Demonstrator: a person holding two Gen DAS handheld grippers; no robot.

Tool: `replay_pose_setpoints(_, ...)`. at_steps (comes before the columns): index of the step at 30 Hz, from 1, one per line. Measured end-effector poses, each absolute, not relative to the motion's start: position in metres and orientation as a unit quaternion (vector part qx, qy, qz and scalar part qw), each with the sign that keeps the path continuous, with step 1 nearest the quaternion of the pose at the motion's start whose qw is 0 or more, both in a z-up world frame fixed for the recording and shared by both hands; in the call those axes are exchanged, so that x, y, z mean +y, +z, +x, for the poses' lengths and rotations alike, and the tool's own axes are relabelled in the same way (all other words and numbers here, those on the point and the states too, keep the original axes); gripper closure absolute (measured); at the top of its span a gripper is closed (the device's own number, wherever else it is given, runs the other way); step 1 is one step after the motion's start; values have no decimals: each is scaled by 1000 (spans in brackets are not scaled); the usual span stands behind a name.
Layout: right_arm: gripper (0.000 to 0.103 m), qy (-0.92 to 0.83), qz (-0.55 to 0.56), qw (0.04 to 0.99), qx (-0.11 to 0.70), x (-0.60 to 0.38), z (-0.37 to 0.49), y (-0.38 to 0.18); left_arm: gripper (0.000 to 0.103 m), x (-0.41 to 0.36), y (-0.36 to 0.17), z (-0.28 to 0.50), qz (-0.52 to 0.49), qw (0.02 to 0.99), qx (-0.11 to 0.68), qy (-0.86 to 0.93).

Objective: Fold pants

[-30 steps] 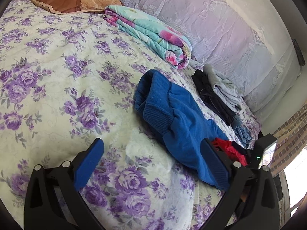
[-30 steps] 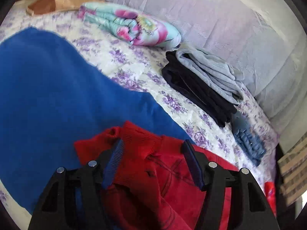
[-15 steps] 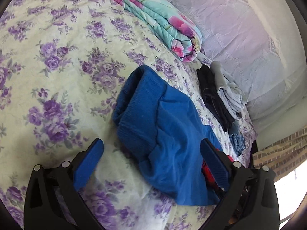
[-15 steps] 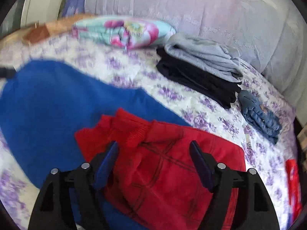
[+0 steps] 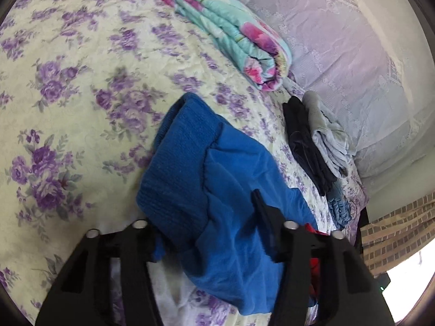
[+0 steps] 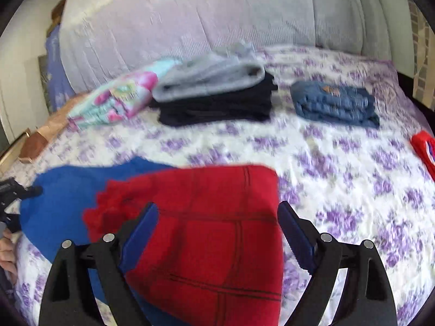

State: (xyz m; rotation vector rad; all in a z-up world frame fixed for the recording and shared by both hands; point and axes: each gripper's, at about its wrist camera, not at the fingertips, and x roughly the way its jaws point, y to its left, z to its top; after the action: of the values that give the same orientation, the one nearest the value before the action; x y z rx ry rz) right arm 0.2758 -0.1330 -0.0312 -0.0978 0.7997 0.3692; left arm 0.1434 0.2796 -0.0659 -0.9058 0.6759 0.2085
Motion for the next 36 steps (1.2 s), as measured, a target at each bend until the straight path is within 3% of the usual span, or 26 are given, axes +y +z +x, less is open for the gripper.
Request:
replay_pose_setpoints(3,3,172,-65,886,426,-126,286,-44,62,269,-50,142,-404,857,305,100)
replay_pose_setpoints(8,4,203,-8,912,357,-142,270,-24,62,248,-19,143,-350,885,292,100)
replay_pose_setpoints(12,3,199,-131,874,423,-102,273,-54,62,229,1,147,-309,902,283,105)
replay_pose_setpoints(14,3,199,-133,879,412,-101,271,-48,62,214,13,151,-280,913,277,104)
replay_pose_setpoints(19,4,227,8,901,370,-163,271,-16,63,156,50,165,-174,946,260,89)
replay_pose_setpoints(23,4,180,40,921,344,-218,276,-7,66,74,64,187,-37,966,250,62)
replay_pose_setpoints(24,4,161,54,924,343,-236,278,-12,70,52,63,192,-5,967,249,50)
replay_pose_setpoints(30,4,139,238,875,398,-307,302,-54,70,-82,-5,219,172,936,306,-38)
replay_pose_setpoints(32,4,144,249,880,377,-311,297,-50,66,-99,-34,219,196,921,332,-54)
replay_pose_setpoints(34,4,141,246,880,381,-310,299,-52,44,-98,-40,207,186,925,326,-65)
replay_pose_setpoints(35,4,139,243,880,384,-310,301,-53,40,-93,-35,199,172,929,320,-77)
replay_pose_setpoints(36,4,138,237,882,384,-308,300,-53,31,-88,-30,195,160,931,316,-85)
